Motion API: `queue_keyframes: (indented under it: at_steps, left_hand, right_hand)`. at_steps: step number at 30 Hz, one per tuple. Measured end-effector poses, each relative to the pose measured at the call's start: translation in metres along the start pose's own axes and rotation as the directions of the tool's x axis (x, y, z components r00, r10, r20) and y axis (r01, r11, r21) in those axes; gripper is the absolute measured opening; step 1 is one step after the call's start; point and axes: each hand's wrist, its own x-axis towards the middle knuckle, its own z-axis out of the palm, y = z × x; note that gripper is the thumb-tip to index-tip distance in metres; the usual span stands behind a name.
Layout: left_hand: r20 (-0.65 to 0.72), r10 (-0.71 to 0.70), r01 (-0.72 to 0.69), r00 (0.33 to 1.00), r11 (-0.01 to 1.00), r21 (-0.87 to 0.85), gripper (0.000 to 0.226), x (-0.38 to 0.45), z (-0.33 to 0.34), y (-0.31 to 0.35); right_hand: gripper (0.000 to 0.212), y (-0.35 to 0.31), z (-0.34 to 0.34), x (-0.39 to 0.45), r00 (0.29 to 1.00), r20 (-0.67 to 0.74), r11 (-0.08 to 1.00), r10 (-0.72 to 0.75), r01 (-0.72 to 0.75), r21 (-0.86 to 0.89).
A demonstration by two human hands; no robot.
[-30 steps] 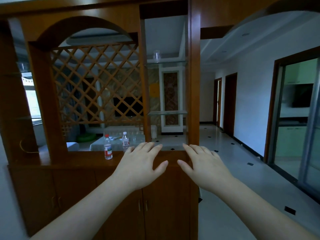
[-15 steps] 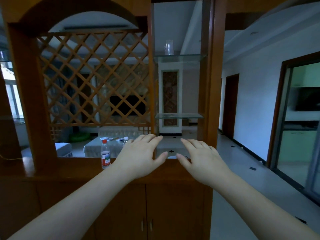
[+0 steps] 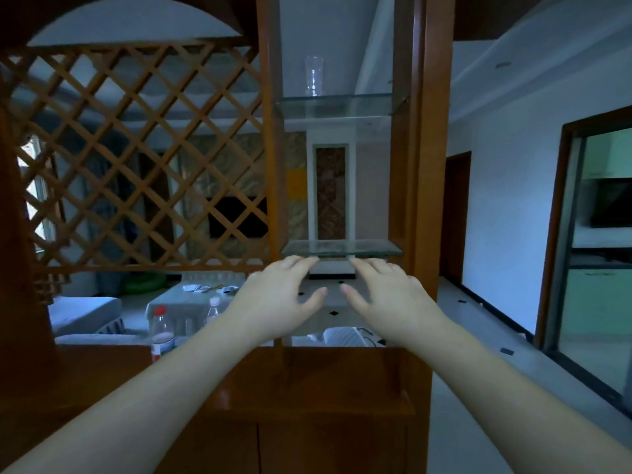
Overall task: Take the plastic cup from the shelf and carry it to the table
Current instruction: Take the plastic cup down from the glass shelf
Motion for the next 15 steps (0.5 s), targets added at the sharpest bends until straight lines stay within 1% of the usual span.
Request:
queue_keyframes:
  at_steps: [3,7,12,15]
  left_hand:
    - [-0.016,-0.006,0.006,1.000,1.000,0.016,0.064,0.035,0.011,0.000]
    - [-0.059,-0.026,0.023,0.998,0.999,-0.043,0.061,0.072,0.016,-0.006]
    - [-0.103,-0.005,0.002,0.995,0.999,-0.034,0.065,0.107,0.020,-0.017]
    - [-0.147,0.015,-0.018,0.989,1.000,-0.015,0.065,0.128,0.022,-0.030]
  right_hand:
    - [0.060,0.022,0.009,0.035,1.000,0.008,1.000,-0.024,0.024,0.008]
    - [0.061,0.041,0.018,0.072,0.998,-0.019,0.998,-0.055,0.056,0.032]
    - [0.061,0.050,0.021,0.112,0.997,-0.032,0.996,-0.068,0.069,0.054]
    - [0.061,0.049,0.025,0.139,0.994,-0.066,0.994,-0.089,0.093,0.056]
